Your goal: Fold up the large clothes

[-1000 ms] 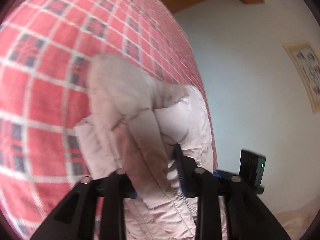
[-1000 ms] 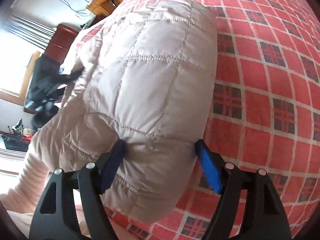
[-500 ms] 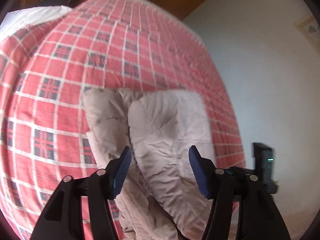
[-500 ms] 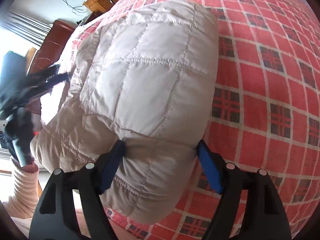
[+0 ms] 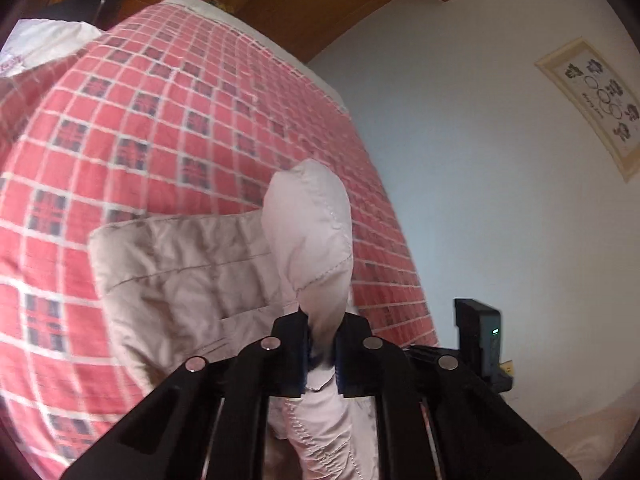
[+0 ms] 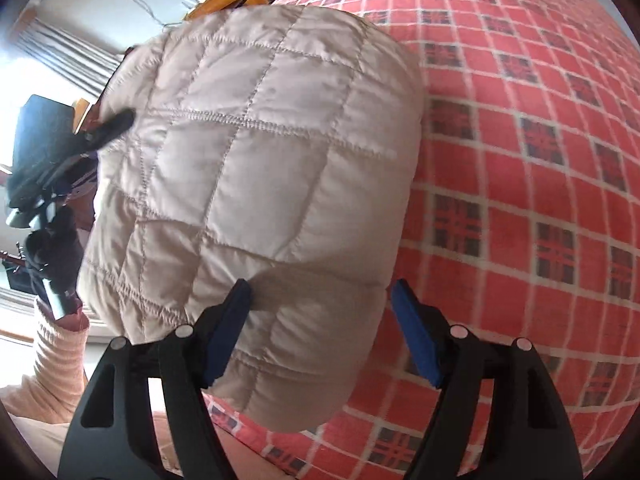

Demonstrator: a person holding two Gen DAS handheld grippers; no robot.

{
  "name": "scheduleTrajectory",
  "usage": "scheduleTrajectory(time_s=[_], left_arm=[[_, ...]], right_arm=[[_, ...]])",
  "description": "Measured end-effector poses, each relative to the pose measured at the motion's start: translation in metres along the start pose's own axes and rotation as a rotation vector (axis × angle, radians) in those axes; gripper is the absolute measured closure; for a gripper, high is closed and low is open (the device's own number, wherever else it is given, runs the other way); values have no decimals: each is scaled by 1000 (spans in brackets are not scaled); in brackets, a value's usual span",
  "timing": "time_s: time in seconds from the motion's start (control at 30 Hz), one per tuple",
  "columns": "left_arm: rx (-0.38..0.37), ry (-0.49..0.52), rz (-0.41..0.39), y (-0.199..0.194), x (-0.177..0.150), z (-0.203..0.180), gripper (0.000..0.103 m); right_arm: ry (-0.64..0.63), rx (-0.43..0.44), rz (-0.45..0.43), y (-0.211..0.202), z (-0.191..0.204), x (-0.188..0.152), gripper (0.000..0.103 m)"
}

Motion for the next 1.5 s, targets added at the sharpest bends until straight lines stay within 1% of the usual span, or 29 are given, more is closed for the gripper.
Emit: scheduleTrajectory(time_s=[0.07, 0.1, 0.13, 0.17, 0.2, 0.27, 0.37, 0.47, 0.53, 0.6, 0.67, 0.73, 0.8, 0.87, 0.9, 0.93, 0.97, 1.0, 1.03, 1.07, 1.1, 1.13, 1.17, 1.23, 1.3, 1.37, 1.43, 1.5], left_arm=[[36, -54, 29, 7, -8, 34, 94], [66, -65, 42, 11, -13, 47, 93], [87, -93, 64, 17, -23, 66, 93], [84, -125, 81, 23, -31, 80, 92], [62, -165, 85, 31, -40, 95, 91], [30, -218, 74, 39, -48, 109, 90], [85, -162, 68, 43, -52, 107, 86], [113, -176, 77, 40, -44, 96, 82], [172, -165, 75, 26, -36, 83, 77], [247, -146, 73, 5, -33, 69, 75], [232, -142, 73, -17, -39, 50, 72], [187, -138, 89, -31, -55, 27, 62], [205, -133, 116, -36, -70, 16, 57], [219, -152, 162, -29, -87, 8, 56], [220, -171, 183, -27, -96, 9, 56], [206, -196, 202, -22, -104, 11, 57], [172, -217, 207, -18, -108, 11, 57], [141, -238, 208, -17, -112, 10, 63], [144, -245, 196, -17, -114, 11, 75], [142, -236, 180, -19, -113, 11, 78], [124, -236, 161, -24, -113, 11, 84], [105, -239, 140, -31, -113, 11, 87], [102, -233, 119, -37, -112, 12, 87], [162, -198, 103, -44, -113, 20, 88], [185, -213, 133, -36, -122, 39, 88], [208, -220, 178, -20, -138, 63, 88], [198, -255, 199, -6, -150, 80, 86], [156, -309, 188, -3, -154, 90, 85]], right_arm=[[-14, -1, 17, 9, 7, -1, 30], [-19, -1, 25, 13, 9, -1, 30], [-22, -1, 33, 17, 12, 0, 30], [-27, -7, 40, 22, 14, 0, 28], [-36, -20, 46, 27, 15, 1, 28], [-45, -47, 60, 36, 17, 2, 27], [-23, -47, 77, 47, 14, 3, 25], [-3, -28, 86, 51, 12, -1, 25], [-2, -24, 79, 48, 11, -1, 25], [-10, -22, 65, 40, 12, 0, 26], [-9, -19, 59, 39, 13, 1, 26], [-4, -17, 58, 39, 15, 2, 26], [-3, -16, 57, 36, 14, -1, 26], [0, -14, 58, 38, 13, 1, 26], [-1, -14, 59, 39, 13, 0, 26], [-2, -15, 60, 40, 14, 2, 26], [-5, -17, 62, 39, 13, 2, 26], [-10, -23, 64, 38, 13, 2, 26], [-17, -28, 65, 31, 8, 3, 26], [-22, -30, 63, 31, 9, 4, 26], [-26, -28, 60, 32, 13, 6, 26], [-29, -23, 58, 30, 14, 7, 26], [-34, -14, 53, 29, 15, 7, 26], [-41, -13, 49, 29, 17, 7, 26], [-39, -11, 63, 35, 15, 5, 26], [-24, 17, 84, 43, 13, 2, 26], [-23, 27, 97, 50, 13, -1, 24], [-35, 8, 92, 53, 12, -2, 24]])
Point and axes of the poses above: each gripper's, at about its wrist camera, not at the fingertips, and y roughly the way its jaws point, z to its left, x to its top, the point moved 3 cm from there along y, roughly the way its jaws point, and after that the axes turned 7 degrees about x, right-handed, at the moved point
